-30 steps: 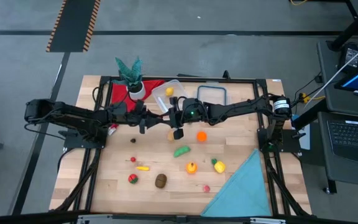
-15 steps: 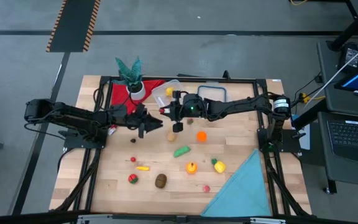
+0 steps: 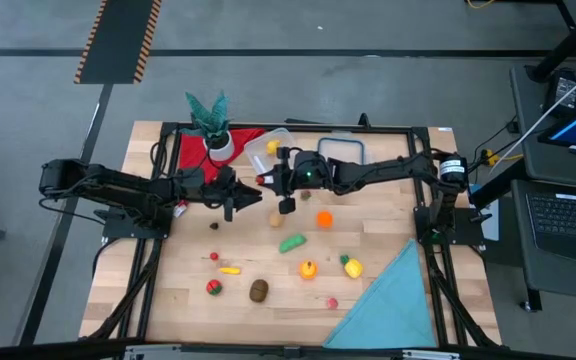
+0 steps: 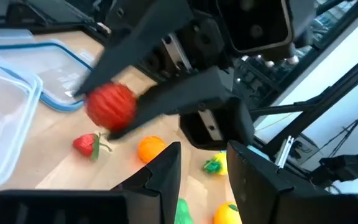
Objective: Pick and placing Produce into tupperware
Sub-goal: Put the raspberry into the transparent bin
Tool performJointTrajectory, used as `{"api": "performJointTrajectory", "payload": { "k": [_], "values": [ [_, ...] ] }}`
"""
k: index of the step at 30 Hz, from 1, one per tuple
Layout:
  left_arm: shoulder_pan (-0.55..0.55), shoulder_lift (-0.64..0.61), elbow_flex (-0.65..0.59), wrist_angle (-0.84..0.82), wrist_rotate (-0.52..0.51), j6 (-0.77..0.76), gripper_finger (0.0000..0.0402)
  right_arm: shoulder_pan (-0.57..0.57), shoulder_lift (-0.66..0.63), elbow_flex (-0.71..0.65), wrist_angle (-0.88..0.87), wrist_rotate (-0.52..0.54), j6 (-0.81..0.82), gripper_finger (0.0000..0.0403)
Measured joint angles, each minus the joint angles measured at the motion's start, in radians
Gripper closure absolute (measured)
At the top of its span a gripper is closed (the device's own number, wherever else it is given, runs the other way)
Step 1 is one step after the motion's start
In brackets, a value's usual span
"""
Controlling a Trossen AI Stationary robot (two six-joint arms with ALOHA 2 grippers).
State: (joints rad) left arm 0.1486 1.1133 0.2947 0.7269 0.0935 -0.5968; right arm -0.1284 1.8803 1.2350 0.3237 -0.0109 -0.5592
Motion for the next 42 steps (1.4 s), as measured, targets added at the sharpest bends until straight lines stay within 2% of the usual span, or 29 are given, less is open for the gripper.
{"api": "performJointTrajectory", "payload": {
  "k": [6, 14, 20, 25, 33, 42],
  "values": [
    [0.001, 0.001, 0.0, -0.056, -0.071, 0.06, 0.0272, 0.0, -0.037, 0.001, -0.025, 0.018, -0.003, 0.0312],
    [0.008, 0.001, 0.001, -0.035, -0.126, 0.095, 0.0217, 0.002, -0.06, 0.001, -0.085, 0.017, -0.003, 0.0313],
    [0.023, 0.001, 0.001, -0.03, -0.133, 0.046, 0.0191, 0.011, -0.06, 0.001, -0.1, 0.016, -0.007, 0.0313],
    [0.025, 0.001, 0.001, -0.021, -0.128, 0.02, 0.019, 0.026, -0.06, 0.001, -0.098, -0.046, -0.01, 0.0313],
    [-0.001, 0.001, 0.001, 0.048, -0.135, -0.003, 0.0197, 0.035, -0.06, 0.001, -0.081, -0.055, -0.023, 0.0313],
    [-0.025, 0.001, 0.001, 0.051, -0.136, -0.004, 0.0201, 0.035, -0.06, 0.001, -0.065, -0.055, -0.025, 0.0313]
  ]
}}
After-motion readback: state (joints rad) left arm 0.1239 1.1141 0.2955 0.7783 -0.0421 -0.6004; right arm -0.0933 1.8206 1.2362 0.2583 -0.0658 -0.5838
